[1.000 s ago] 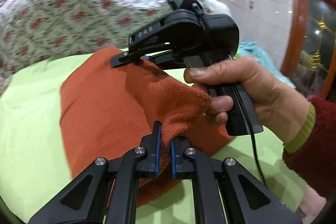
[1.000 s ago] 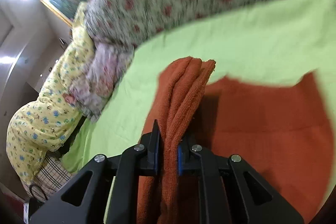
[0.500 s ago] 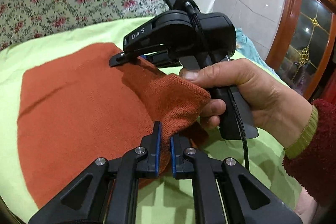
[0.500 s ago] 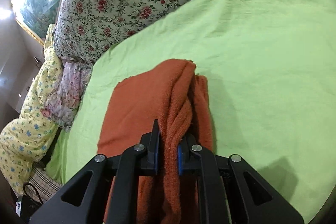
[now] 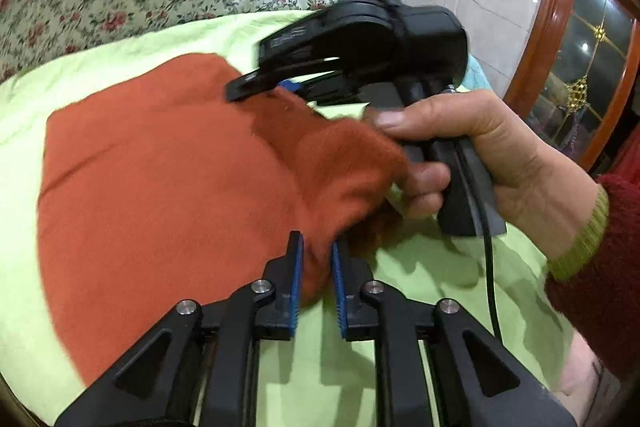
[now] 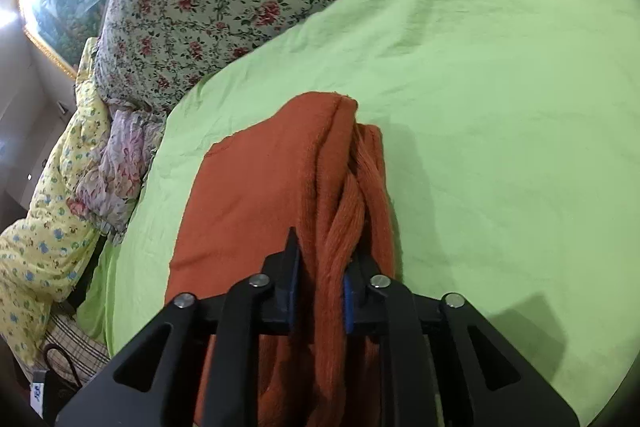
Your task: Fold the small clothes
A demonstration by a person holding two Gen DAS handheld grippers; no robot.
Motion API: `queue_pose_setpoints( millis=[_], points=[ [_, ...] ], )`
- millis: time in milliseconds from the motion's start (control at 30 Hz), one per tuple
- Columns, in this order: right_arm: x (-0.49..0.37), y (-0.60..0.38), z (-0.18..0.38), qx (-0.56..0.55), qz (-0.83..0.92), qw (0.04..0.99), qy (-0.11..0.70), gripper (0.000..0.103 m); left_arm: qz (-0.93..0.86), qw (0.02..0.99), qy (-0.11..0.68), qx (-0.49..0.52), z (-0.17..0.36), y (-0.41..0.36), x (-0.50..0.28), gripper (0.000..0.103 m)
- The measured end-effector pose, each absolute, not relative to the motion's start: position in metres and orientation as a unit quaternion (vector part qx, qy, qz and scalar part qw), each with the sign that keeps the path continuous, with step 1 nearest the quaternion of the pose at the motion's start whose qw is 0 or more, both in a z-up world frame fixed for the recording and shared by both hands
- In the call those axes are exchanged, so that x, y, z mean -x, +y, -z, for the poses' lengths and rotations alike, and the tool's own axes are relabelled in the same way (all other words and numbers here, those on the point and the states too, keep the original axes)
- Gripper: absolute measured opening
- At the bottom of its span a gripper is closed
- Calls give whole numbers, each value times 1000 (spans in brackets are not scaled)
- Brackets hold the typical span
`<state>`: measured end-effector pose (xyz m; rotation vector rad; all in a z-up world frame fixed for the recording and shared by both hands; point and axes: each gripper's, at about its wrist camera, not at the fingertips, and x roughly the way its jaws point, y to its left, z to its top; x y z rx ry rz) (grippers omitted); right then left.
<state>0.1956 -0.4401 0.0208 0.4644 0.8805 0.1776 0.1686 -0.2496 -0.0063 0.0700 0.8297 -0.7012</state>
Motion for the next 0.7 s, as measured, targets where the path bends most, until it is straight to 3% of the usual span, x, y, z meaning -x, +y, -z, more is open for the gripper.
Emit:
queue_pose_setpoints(
  millis=[67, 100, 167, 200, 267, 500, 700],
  points=[
    [-188, -441, -28, -209, -76, 882, 414, 26, 332, 852, 404, -14, 1, -227, -164, 29],
    [-182, -440, -32, -204, -70, 886, 410, 36, 326, 853, 407, -6, -1, -217, -162, 35],
    [-171, -442, -38, -198, -59, 892, 401, 56, 308, 860, 406, 18, -8, -187, -160, 59],
    [-163, -444, -40, -199, -57, 895, 394, 61, 297, 865, 404, 27, -10, -175, -161, 61],
    [-151, -448, -43, -202, -58, 897, 388, 61, 267, 872, 408, 53, -12, -146, -171, 70],
    [-150, -450, -23, -214, -62, 876, 427, 63, 207, 843, 466, 171, 17, -88, -231, 75],
    [-157, -440, -13, -214, -82, 866, 445, 63, 216, 809, 498, 228, 40, -83, -257, 75]
  ],
)
